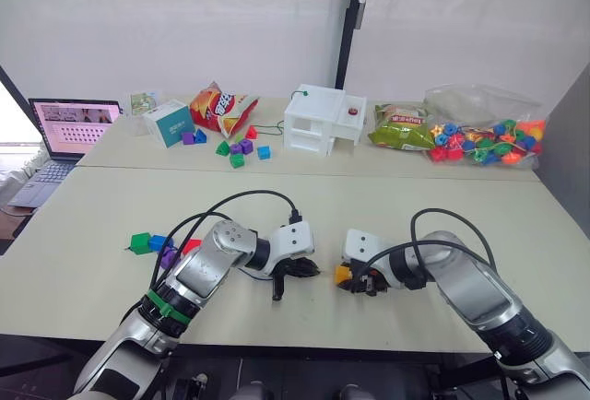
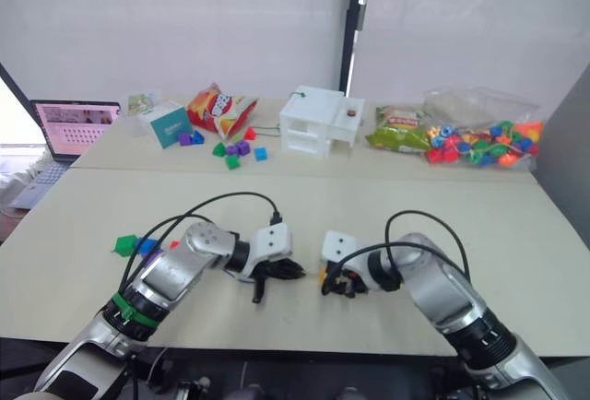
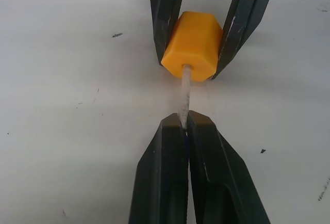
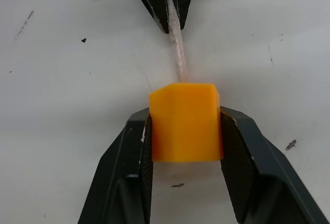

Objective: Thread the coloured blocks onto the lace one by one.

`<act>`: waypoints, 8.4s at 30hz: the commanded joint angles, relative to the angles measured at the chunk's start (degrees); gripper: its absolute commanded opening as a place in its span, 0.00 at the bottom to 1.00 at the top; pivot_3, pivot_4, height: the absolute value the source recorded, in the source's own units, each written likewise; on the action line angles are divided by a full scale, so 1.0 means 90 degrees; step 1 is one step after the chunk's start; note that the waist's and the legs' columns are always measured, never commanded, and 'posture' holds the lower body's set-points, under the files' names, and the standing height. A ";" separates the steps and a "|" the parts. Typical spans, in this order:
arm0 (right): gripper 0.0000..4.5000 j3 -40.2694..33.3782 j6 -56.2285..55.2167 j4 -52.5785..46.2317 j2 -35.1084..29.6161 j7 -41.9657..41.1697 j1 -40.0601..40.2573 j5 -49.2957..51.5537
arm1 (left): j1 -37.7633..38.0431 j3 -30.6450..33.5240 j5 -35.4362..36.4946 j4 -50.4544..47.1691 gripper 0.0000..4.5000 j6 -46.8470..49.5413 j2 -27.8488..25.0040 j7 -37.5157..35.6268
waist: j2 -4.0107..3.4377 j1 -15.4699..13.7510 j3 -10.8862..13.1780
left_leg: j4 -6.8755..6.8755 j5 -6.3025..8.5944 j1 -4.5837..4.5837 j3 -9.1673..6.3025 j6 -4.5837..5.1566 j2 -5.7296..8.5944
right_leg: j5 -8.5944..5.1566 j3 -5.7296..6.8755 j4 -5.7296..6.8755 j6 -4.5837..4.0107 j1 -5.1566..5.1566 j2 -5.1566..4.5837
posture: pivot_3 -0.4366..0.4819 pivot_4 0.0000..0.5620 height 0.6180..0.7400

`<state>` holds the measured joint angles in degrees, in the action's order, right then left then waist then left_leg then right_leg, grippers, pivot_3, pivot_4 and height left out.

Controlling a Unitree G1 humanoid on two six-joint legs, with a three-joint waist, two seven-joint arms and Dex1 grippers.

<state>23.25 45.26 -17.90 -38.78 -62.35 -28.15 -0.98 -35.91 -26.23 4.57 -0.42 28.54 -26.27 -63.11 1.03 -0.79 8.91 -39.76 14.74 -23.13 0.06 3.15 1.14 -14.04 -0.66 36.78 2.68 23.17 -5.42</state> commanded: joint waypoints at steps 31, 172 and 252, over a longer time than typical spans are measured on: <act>0.29 0.0264 -0.1881 0.0604 0.0148 -0.0849 0.0349 0.0341 | 0.0572 0.0448 0.0355 -0.0330 0.00 -0.0784 -0.0075 -0.0144 | -0.0001 0.0021 0.0001 | 0.0005 0.0001 -0.0012 0.0001 0.0001 -0.0003 | -0.0001 -0.0005 -0.0005 0.0001 0.0016 0.0004 | 0.48 0.27 1.00; 0.00 -0.0833 -0.0777 -0.0929 -0.0974 0.0716 0.1355 0.1314 | 0.0849 0.1524 -0.0647 0.3500 0.29 -0.3985 -0.3470 -0.1258 | -0.0010 0.0175 0.0003 | 0.0041 0.0004 0.0028 0.0010 0.0004 -0.0010 | -0.0013 -0.0011 0.0000 -0.0011 0.0009 0.0001 | 0.48 0.27 1.00; 0.00 -0.1960 -0.0320 -0.0872 -0.1771 0.1639 0.2420 0.1357 | -0.0788 -0.0654 -0.2604 0.1808 0.29 -0.1526 -0.3298 -0.3265 | -0.0061 0.0181 -0.0027 | -0.0007 0.0006 -0.0051 0.0038 0.0011 -0.0008 | -0.0024 -0.0035 0.0039 0.0002 0.0081 0.0012 | 0.48 0.27 1.00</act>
<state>4.84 41.81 -24.72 -55.13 -47.83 -6.33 11.68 -45.51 -29.99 -18.37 15.30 14.16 -56.12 -90.78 0.49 0.84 8.67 -39.81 14.80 -23.55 0.40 3.25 1.07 -14.26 -0.98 37.13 2.70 23.86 -5.30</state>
